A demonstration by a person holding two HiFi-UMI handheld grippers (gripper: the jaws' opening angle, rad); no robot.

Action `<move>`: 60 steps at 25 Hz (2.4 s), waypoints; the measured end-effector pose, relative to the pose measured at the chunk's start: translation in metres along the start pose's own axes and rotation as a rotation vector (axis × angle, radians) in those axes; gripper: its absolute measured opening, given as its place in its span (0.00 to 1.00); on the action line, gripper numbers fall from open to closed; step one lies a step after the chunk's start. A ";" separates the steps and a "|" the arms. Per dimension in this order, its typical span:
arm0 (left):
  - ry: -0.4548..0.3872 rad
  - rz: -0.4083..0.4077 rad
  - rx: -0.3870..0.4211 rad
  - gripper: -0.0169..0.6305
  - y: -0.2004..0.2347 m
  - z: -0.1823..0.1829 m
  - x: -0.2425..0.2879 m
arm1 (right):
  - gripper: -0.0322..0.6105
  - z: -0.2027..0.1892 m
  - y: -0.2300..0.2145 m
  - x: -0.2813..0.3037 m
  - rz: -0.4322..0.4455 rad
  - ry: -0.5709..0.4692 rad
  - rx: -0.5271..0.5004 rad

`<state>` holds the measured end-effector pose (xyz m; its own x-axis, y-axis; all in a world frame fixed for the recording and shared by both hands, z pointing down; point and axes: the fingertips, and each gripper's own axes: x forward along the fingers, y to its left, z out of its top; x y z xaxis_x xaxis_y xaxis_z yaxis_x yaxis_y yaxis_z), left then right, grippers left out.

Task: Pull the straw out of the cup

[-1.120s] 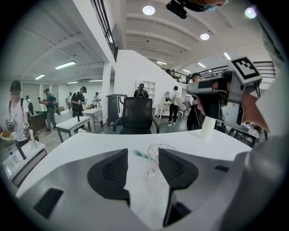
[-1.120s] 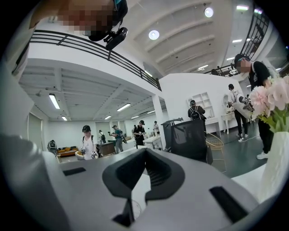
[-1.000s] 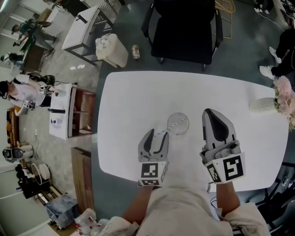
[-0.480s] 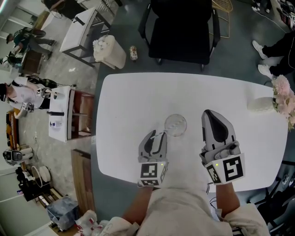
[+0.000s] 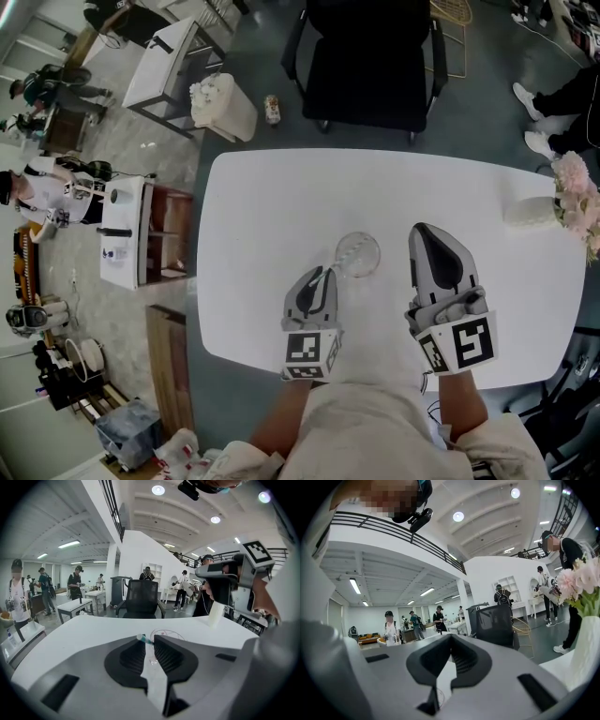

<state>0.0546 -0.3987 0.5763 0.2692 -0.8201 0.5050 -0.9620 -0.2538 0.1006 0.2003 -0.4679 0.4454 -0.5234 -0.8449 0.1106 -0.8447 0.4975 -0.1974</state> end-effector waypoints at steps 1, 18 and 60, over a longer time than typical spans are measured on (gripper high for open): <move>-0.004 -0.002 0.001 0.11 0.000 0.002 -0.001 | 0.05 0.001 0.001 0.000 0.000 -0.001 -0.001; -0.130 -0.033 0.034 0.06 -0.007 0.024 -0.046 | 0.05 0.026 0.042 -0.044 -0.039 -0.047 -0.095; -0.735 0.278 0.282 0.06 0.113 0.119 -0.431 | 0.05 0.110 0.305 -0.203 -0.083 -0.339 -0.349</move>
<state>-0.1648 -0.1349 0.2679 0.0793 -0.9726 -0.2184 -0.9766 -0.0318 -0.2129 0.0611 -0.1663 0.2556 -0.4361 -0.8721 -0.2221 -0.8993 0.4133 0.1428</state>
